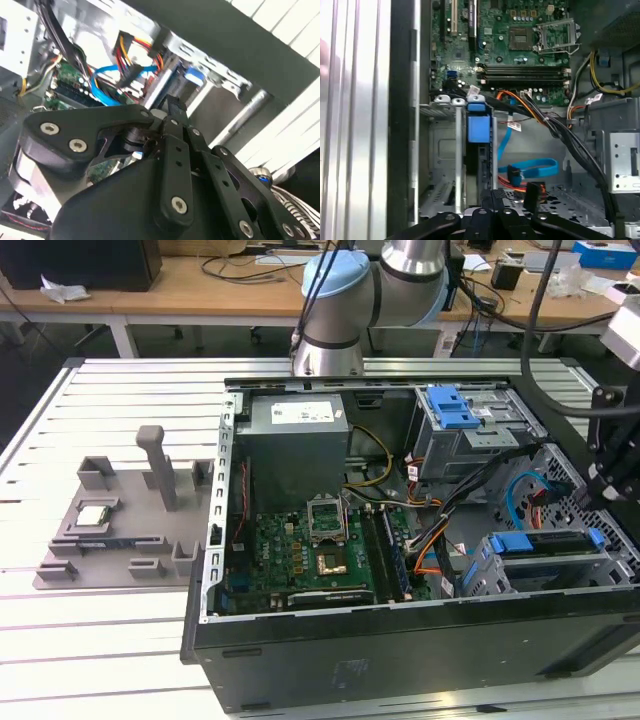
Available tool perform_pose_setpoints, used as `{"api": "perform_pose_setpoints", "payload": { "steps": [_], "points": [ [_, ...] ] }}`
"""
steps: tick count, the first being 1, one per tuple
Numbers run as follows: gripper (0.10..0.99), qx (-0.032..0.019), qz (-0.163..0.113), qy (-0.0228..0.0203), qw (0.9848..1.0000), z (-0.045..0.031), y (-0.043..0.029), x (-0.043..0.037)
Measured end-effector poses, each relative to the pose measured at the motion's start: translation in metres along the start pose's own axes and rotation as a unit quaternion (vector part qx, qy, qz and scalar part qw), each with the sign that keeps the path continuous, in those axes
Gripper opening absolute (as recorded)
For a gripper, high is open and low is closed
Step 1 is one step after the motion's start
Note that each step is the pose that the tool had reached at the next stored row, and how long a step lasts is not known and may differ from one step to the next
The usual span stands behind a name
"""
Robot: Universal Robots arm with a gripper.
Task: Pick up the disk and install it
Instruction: 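Insert the first disk wire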
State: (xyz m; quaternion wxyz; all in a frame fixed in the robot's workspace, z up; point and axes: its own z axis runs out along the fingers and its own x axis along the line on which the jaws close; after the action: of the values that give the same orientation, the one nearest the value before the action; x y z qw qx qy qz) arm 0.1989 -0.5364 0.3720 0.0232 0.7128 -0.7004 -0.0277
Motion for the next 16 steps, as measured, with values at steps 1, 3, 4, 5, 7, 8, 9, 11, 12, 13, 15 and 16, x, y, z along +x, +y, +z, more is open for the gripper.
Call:
{"api": "perform_pose_setpoints", "payload": {
  "steps": [1,3,4,5,7,8,9,11,12,13,15,16],
  "points": [
    [0.106,0.0000,0.000,0.0006,1.0000,0.0010,-0.0013,-0.0047],
    [0.106,0.0000,0.000,0.0012,1.0000,0.0029,-0.0042,-0.0131],
    [0.106,0.0000,0.000,0.0015,1.0000,0.0040,-0.0056,-0.0174],
    [0.106,-0.0001,0.000,0.0019,1.0000,0.0054,-0.0071,-0.0237],
    [0.106,0.0000,0.000,0.0022,1.0000,0.0066,-0.0076,-0.0302],
    [0.106,-0.0001,0.000,0.0021,1.0000,0.0071,-0.0077,-0.0325],
    [0.106,-0.0001,0.000,0.0020,1.0000,0.0074,-0.0077,-0.0338],
    [0.106,-0.0001,0.000,0.0021,1.0000,0.0075,-0.0078,-0.0341],
    [0.106,0.0000,0.000,0.0021,1.0000,0.0075,-0.0078,-0.0342],
    [0.169,0.0000,0.000,0.0021,1.0000,0.0074,-0.0078,-0.0342],
    [0.239,0.0000,0.000,0.0021,1.0000,0.0075,-0.0078,-0.0342],
    [0.239,0.0000,0.000,0.0021,1.0000,0.0075,-0.0077,-0.0342]
  ]
}}
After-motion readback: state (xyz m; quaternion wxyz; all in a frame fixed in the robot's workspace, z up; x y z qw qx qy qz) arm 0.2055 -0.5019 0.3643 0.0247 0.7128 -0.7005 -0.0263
